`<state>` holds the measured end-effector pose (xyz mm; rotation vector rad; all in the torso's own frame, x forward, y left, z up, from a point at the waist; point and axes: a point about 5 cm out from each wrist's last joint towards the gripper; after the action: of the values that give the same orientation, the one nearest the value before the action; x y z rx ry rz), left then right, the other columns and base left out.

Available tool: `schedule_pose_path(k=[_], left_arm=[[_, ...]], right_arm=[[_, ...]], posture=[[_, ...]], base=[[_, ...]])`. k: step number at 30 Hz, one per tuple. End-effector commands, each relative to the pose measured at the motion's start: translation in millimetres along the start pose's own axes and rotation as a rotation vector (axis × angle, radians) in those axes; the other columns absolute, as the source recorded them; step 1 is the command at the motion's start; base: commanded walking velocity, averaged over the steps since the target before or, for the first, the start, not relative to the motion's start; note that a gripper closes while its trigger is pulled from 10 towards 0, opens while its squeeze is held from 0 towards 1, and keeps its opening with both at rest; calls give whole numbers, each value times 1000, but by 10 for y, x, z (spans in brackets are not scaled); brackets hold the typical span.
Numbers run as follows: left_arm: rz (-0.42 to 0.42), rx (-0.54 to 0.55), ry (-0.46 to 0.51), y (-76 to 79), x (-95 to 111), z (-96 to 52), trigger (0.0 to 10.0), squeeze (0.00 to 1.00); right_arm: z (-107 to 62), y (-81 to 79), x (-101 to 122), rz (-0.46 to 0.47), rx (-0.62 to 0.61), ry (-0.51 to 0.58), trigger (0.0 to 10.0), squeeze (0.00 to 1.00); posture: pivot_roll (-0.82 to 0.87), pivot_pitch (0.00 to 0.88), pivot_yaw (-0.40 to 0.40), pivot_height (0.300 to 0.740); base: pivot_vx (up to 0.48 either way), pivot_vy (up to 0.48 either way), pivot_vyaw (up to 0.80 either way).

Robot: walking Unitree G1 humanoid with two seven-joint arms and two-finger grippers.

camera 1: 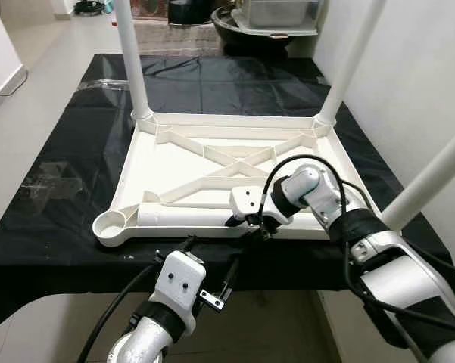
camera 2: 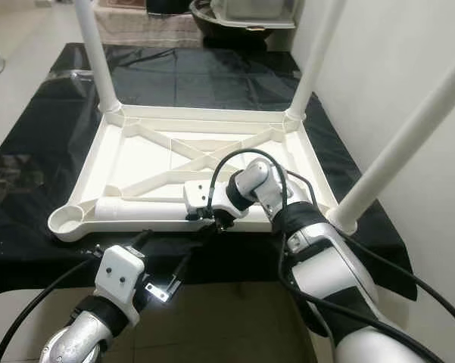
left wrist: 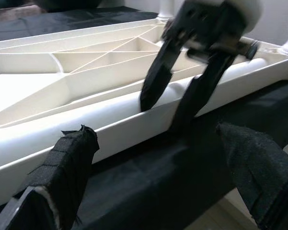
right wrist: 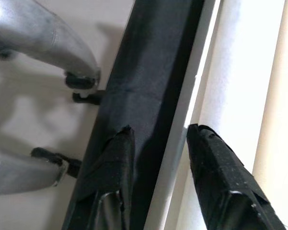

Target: Building children table

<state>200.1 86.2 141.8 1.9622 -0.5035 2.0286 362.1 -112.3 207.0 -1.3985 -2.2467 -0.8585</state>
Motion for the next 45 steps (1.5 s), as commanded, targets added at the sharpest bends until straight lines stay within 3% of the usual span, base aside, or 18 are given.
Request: schedule_pose_path(k=[1,4,5,7,9,12,14,16,17,21,24,25,27,29,32,33,40,45], left_arm=[[-4,-3,-16,-2,-62,-3,10000,0],[-3,-3,-19,-9,-81,11,10000,0],[0,-2,-20,-17,-95,24,10000,0],[1,-2,-18,-26,-96,30,10000,0],[1,-1,-17,-31,-95,34,10000,0],[-44,33,1,-98,-47,68,10000,0],[-67,51,8,-130,-24,82,10000,0],[-47,100,34,-362,104,147,10000,0],[-47,100,34,-362,104,147,10000,0],[-47,120,9,-599,155,179,10000,0],[-68,114,-19,-669,152,186,10000,0],[-146,76,-76,-790,135,194,10000,0],[-167,65,-87,-816,133,196,10000,0],[-177,-7,-171,-872,87,140,10000,0],[-146,-49,-269,-1034,47,59,10000,0],[-146,-49,-269,-1034,47,59,10000,0],[-189,13,-311,-1518,131,114,10000,0],[-237,-1,-307,-1613,159,217,10000,0]], right_arm=[[-198,18,52,-26,39,-3,10000,0],[-373,48,84,-46,23,-12,10000,0],[-586,122,194,-32,-60,64,10000,0],[-738,173,291,-22,-135,161,10000,0],[-787,189,321,-19,-165,202,10000,0],[-908,324,403,102,-451,449,10000,0],[-917,344,389,146,-523,499,10000,0],[-781,364,204,342,-806,586,10000,0],[-781,364,204,342,-806,586,10000,0],[-556,278,50,542,-1008,656,10000,0],[-445,211,13,591,-1058,659,10000,0],[-243,73,-50,700,-1171,644,10000,0],[-205,36,-60,731,-1201,637,10000,0],[-93,-38,-78,809,-1242,632,10000,0],[-68,-91,-51,803,-1336,629,10000,0],[-68,-91,-51,803,-1336,629,10000,0],[23,-205,16,869,-1376,609,10000,0],[56,-250,35,903,-1376,606,10000,0]], posture=[[75,84,-82,740],[74,73,-81,740],[77,62,-80,740],[76,54,-76,740],[76,53,-76,740],[75,37,-69,740],[76,35,-68,740],[90,27,-64,740],[90,27,-64,740],[95,23,-55,740],[97,23,-48,740],[105,26,-44,740],[105,26,-44,740],[108,30,-41,740],[125,42,-39,740],[125,42,-39,740],[127,58,-32,740],[127,65,-31,740]], base=[[0,0,0],[0,0,0],[0,0,0],[0,0,0],[0,0,0],[0,0,0],[0,0,0],[0,0,0],[0,0,0],[0,0,0],[0,0,0],[0,0,0],[0,0,0],[0,0,0],[0,0,0],[0,0,0],[0,0,0],[0,0,0]])
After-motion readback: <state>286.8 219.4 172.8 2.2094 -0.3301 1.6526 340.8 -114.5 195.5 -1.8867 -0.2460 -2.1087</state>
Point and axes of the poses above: a point about 5 cm out from each wrist's last joint towards the gripper, its own z axis pointing out of the wrist towards the gripper, its own x axis along the axis of the wrist's last joint, y = z × x, and after that the axes turned 3 degrees about -z, right-handed
